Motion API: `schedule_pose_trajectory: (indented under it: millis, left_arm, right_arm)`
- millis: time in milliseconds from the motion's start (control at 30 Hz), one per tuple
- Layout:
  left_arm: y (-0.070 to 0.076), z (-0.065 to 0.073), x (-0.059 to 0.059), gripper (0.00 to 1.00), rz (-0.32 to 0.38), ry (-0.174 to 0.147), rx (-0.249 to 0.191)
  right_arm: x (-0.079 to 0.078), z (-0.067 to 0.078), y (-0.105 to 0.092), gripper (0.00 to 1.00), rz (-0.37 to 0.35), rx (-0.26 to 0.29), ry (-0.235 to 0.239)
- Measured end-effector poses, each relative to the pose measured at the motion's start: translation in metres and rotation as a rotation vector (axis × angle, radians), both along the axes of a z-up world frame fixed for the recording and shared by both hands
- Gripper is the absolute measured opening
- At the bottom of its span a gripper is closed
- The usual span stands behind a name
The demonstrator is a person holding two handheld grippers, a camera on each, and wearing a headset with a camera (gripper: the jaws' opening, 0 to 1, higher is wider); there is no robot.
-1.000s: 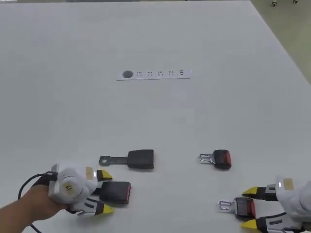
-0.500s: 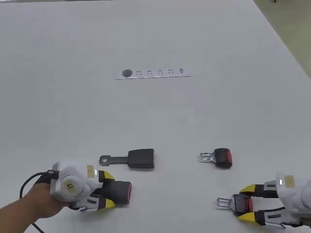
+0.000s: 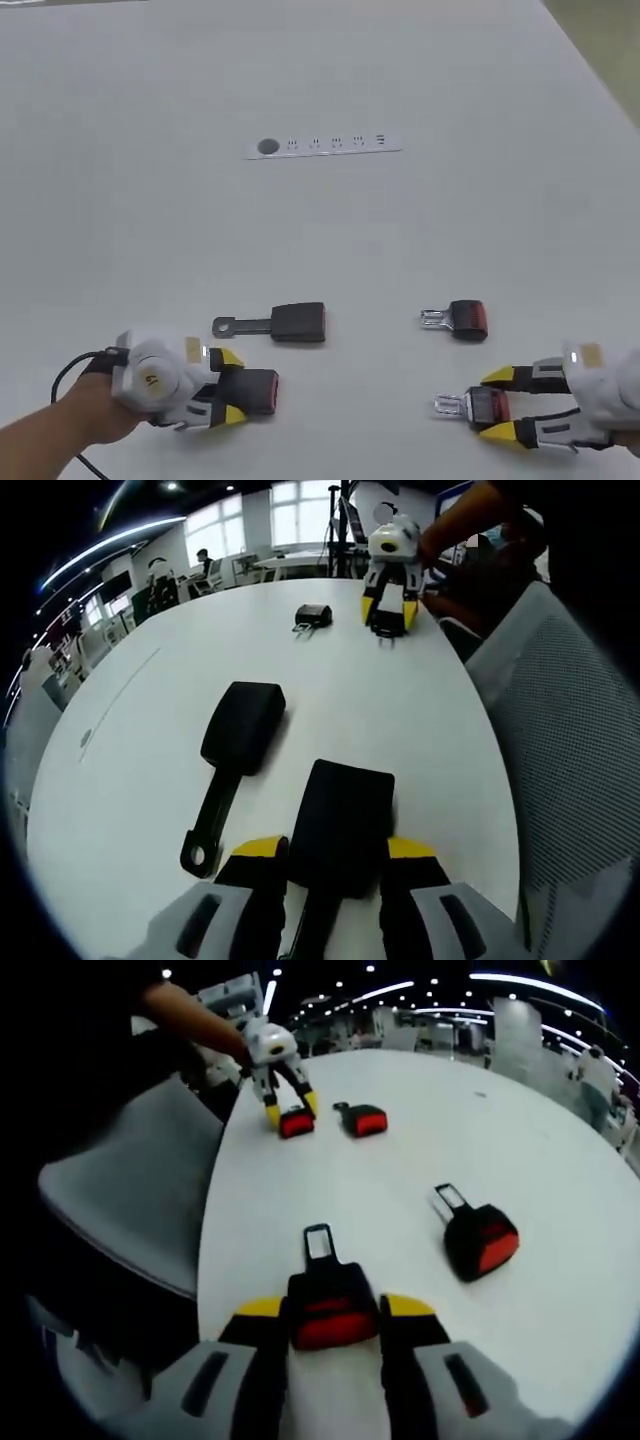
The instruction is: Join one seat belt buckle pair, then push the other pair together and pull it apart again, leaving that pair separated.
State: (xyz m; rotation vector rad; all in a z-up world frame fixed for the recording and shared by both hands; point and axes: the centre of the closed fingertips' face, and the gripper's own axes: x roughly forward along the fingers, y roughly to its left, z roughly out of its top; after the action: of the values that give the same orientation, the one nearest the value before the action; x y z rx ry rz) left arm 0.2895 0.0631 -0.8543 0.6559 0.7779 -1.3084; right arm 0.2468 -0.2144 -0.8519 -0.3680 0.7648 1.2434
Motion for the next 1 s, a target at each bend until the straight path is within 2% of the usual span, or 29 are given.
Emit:
schedule_pose_trajectory:
  millis: [267,500,733,1000]
  left_arm:
    - [0.001,-0.001,0.000,0.37,0.009,0.006,0.005]
    - [0.002,-0.002,0.001,0.37,0.015,0.009,0.005]
    - [0.002,-0.002,0.001,0.37,0.013,0.008,0.009]
    - [0.000,0.000,-0.001,0.37,0.016,0.009,0.011]
  right_arm:
    - [0.005,0.002,0.023,0.36,0.021,0.040,-0.017]
    - [0.008,0.005,0.037,0.36,0.027,0.071,-0.012]
    - [0.015,0.003,0.065,0.36,0.024,0.104,-0.024]
    - [0.018,0.001,0.097,0.36,0.054,0.141,-0.037]
